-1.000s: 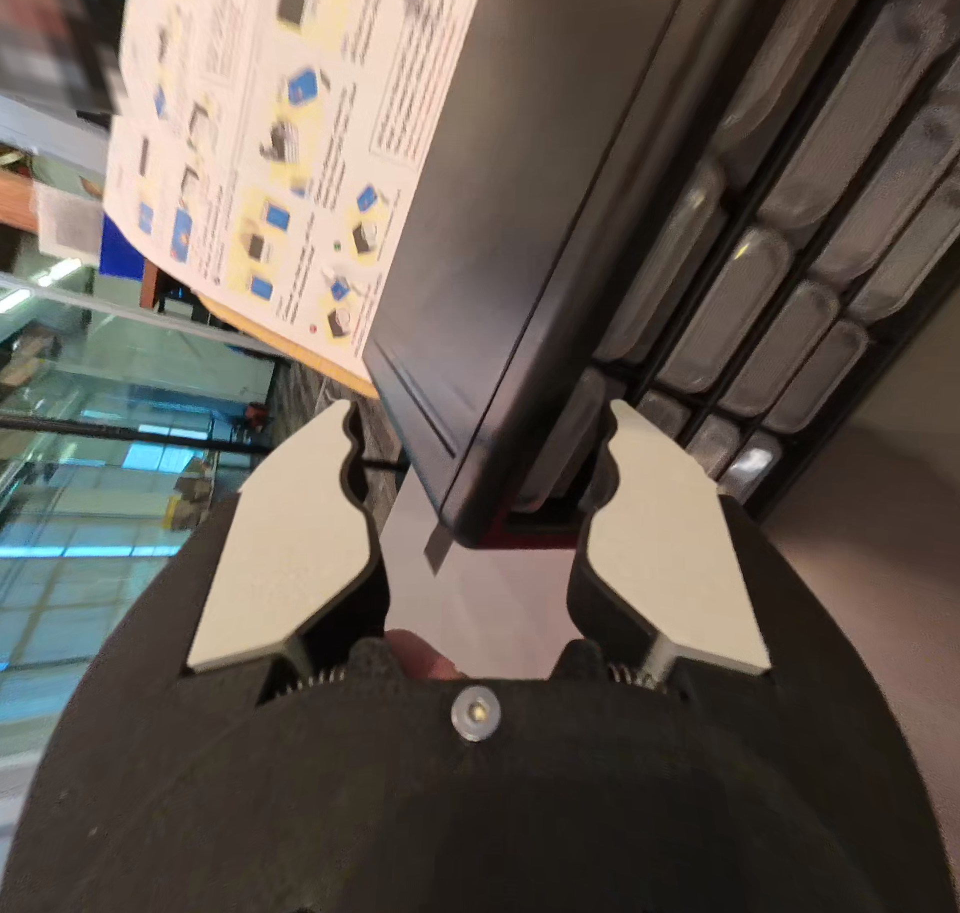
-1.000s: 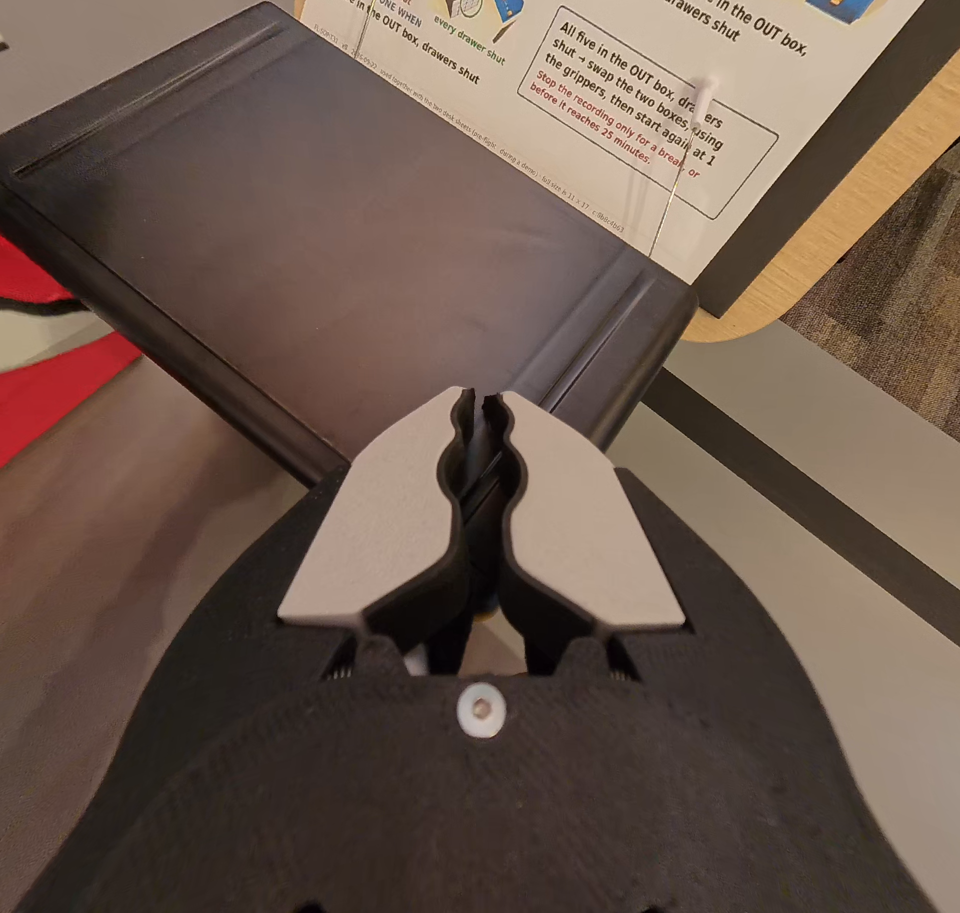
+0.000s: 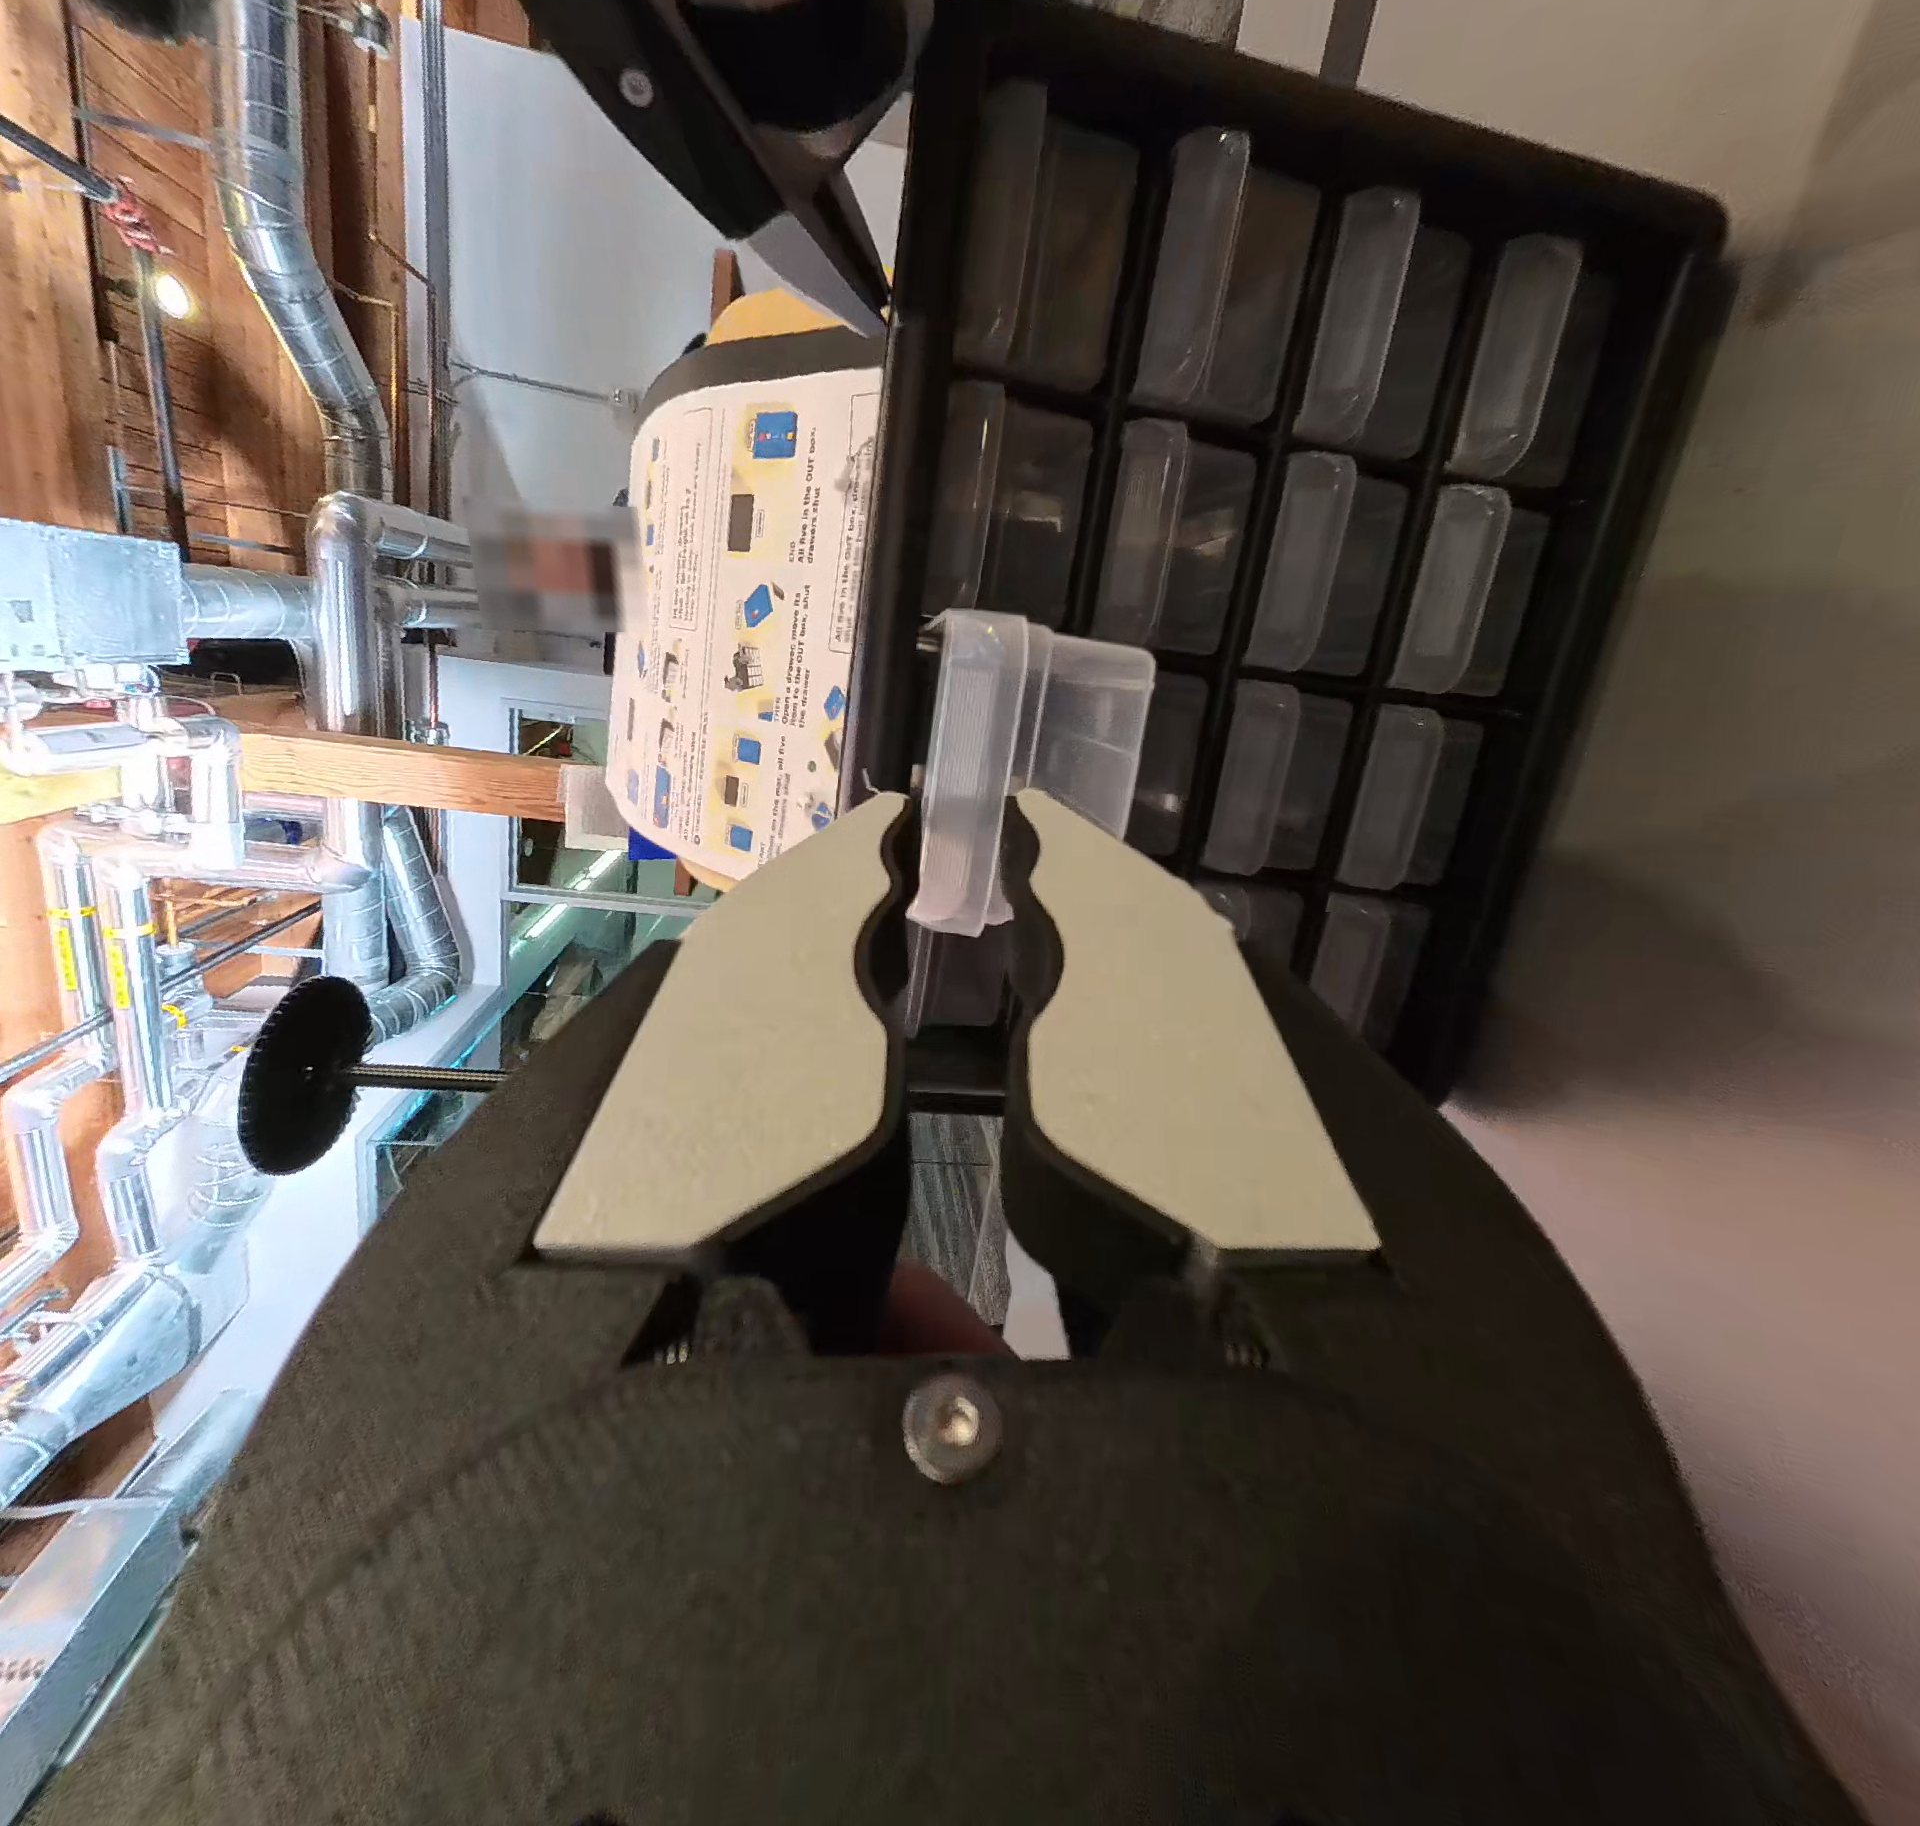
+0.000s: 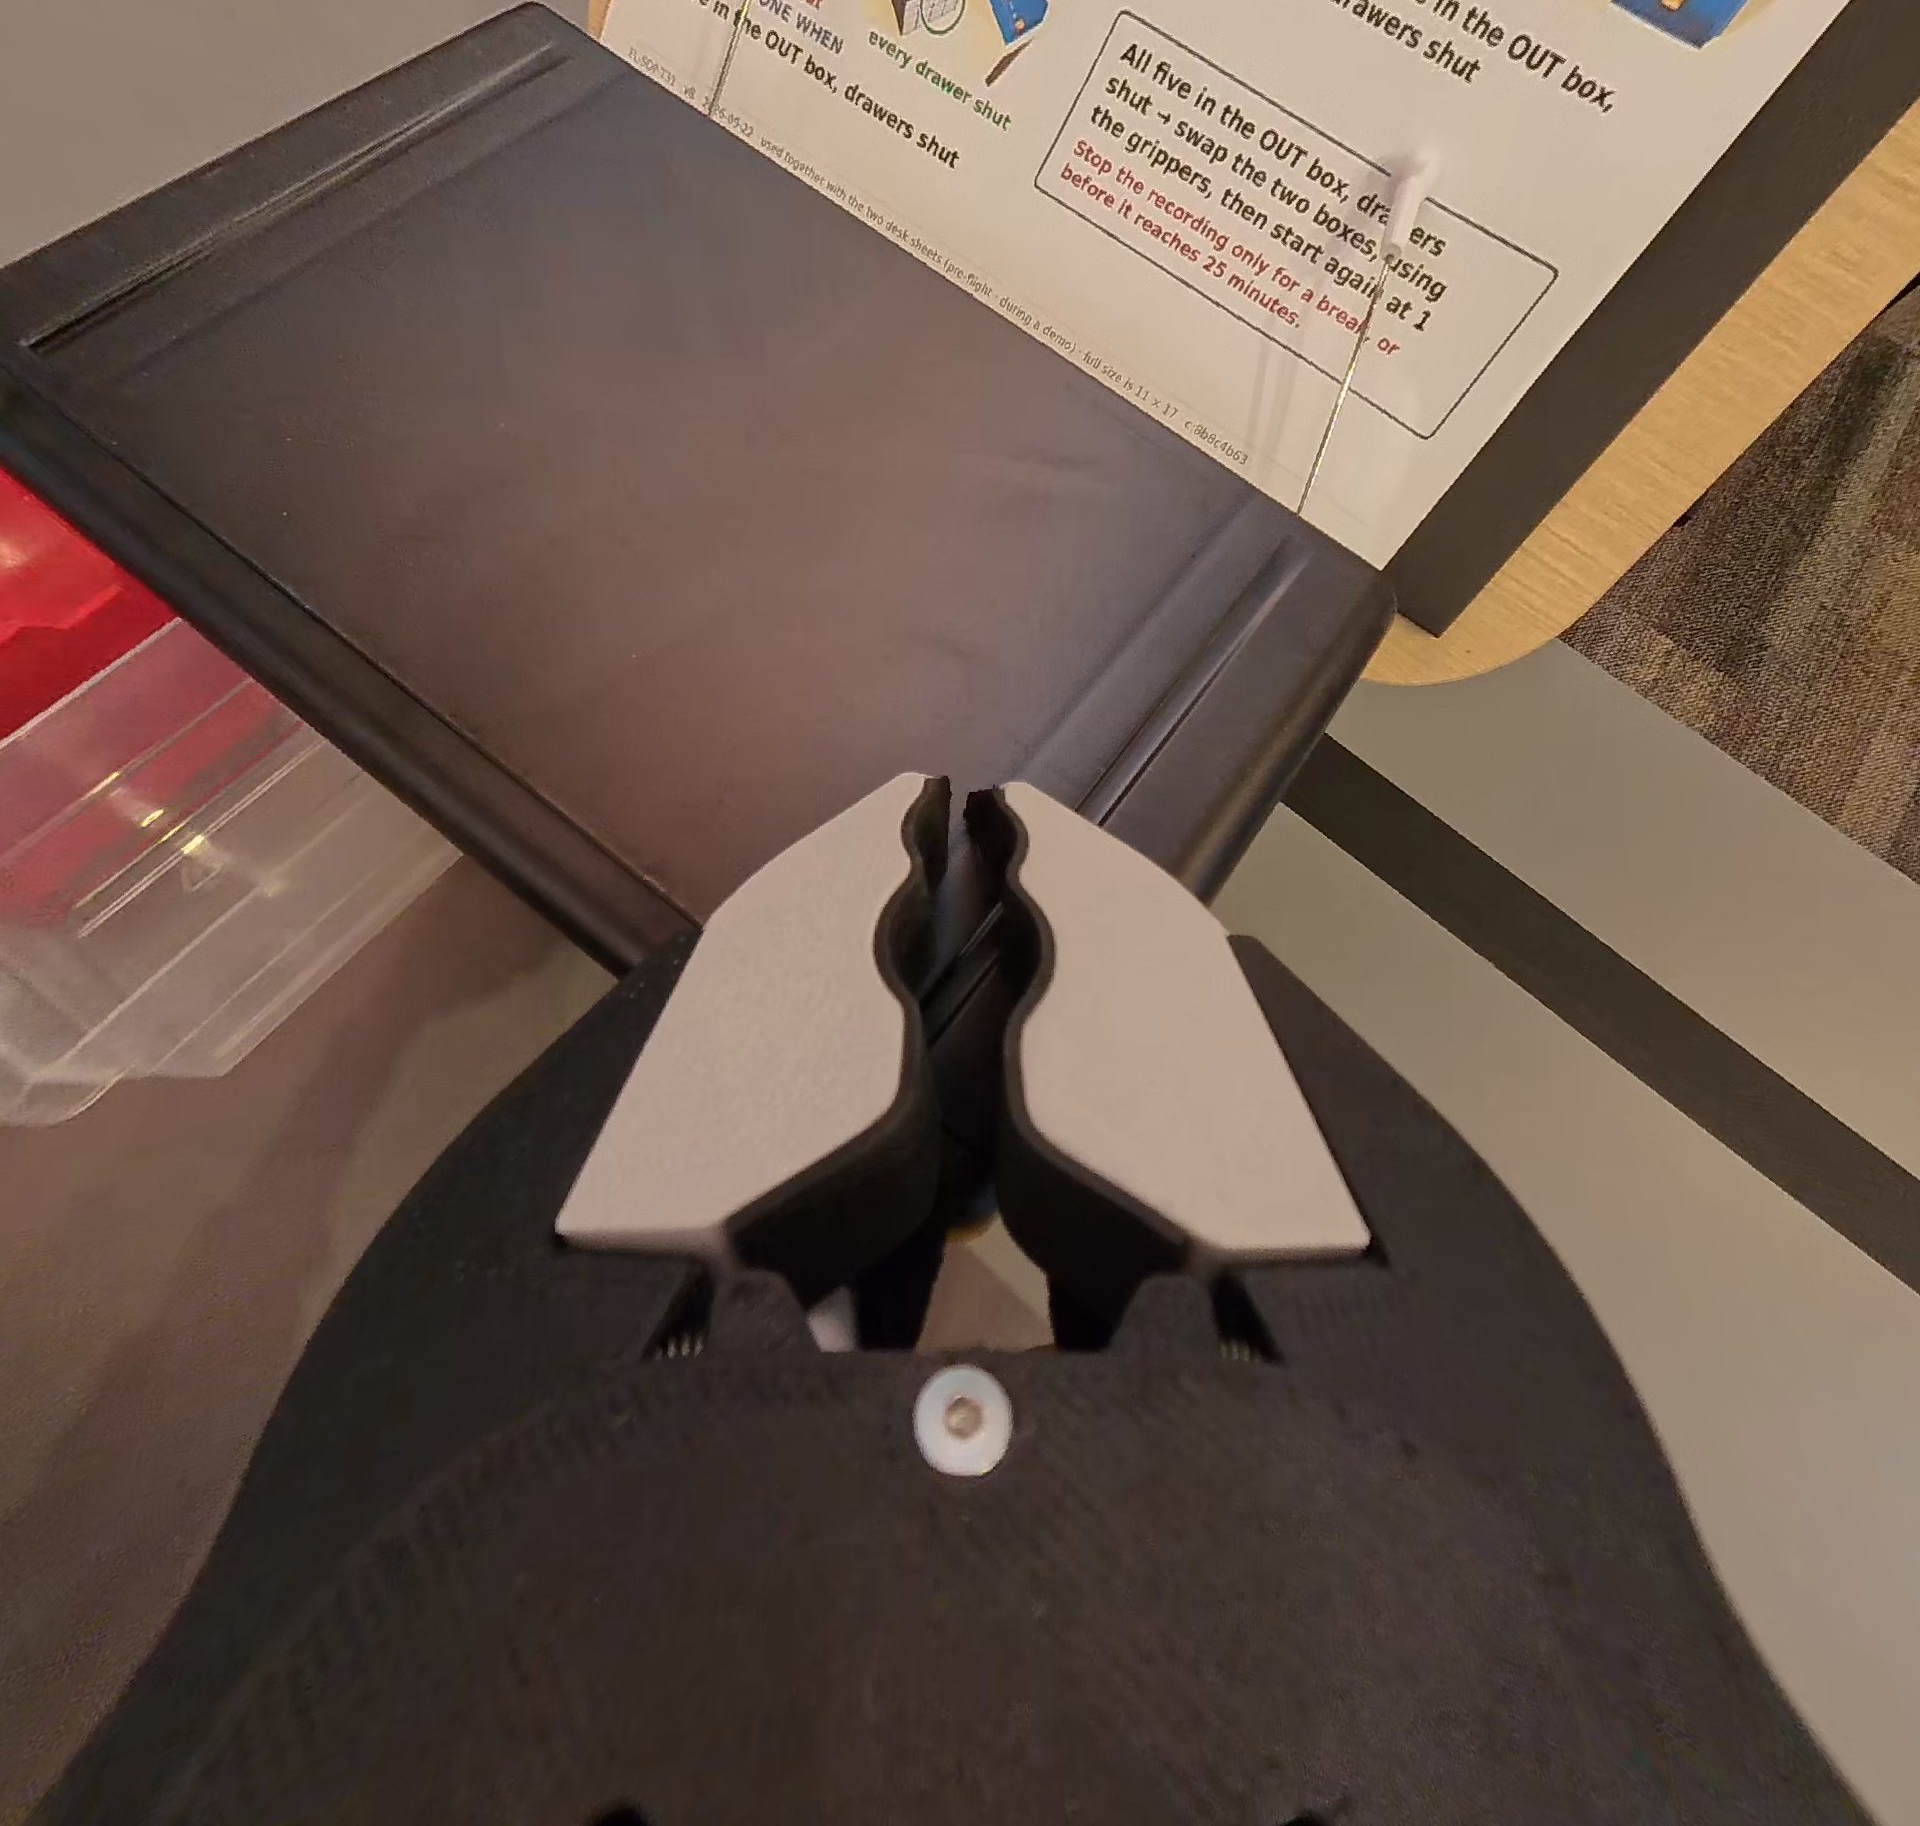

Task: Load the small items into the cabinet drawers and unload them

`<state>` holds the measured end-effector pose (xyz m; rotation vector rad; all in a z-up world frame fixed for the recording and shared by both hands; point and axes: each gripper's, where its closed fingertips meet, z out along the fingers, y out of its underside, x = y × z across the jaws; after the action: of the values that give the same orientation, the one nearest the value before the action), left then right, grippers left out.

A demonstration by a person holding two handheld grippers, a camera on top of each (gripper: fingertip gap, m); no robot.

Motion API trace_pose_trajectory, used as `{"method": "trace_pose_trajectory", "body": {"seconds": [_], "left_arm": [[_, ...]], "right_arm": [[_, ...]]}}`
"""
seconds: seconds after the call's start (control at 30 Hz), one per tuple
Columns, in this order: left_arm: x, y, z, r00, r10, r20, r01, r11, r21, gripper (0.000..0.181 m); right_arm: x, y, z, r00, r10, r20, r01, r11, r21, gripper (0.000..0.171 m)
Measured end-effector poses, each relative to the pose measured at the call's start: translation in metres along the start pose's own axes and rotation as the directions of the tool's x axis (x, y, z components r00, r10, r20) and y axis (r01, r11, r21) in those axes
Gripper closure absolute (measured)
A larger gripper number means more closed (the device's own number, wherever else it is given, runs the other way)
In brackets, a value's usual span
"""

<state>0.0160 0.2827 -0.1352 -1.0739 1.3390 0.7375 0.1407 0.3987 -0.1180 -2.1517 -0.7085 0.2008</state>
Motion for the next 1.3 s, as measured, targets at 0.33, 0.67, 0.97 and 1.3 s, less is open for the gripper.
{"method": "trace_pose_trajectory", "body": {"seconds": [0.33, 0.67, 0.97, 1.3], "left_arm": [[0.005, -0.012, -0.028, 1.000, -0.019, 0.007, 0.018, 0.999, 0.033, 0.167], [0.026, -0.002, -0.027, 0.993, -0.014, -0.115, 0.014, 1.000, -0.001, 0.133], [0.015, 0.075, -0.077, 0.796, -0.383, -0.469, 0.313, 0.923, -0.223, 0.147], [0.106, 0.238, -0.113, 0.542, -0.657, -0.524, 0.183, 0.701, -0.689, 0.131]], "right_arm": [[0.000, 0.000, 0.000, 1.000, 0.001, -0.005, -0.001, 1.000, 0.000, 0.163], [0.000, 0.000, 0.000, 1.000, 0.002, -0.010, -0.002, 1.000, 0.000, 0.163], [0.000, 0.000, 0.000, 1.000, 0.001, -0.009, -0.001, 1.000, 0.001, 0.163], [0.000, 0.000, 0.000, 1.000, 0.001, -0.010, -0.001, 1.000, 0.001, 0.163]]}}
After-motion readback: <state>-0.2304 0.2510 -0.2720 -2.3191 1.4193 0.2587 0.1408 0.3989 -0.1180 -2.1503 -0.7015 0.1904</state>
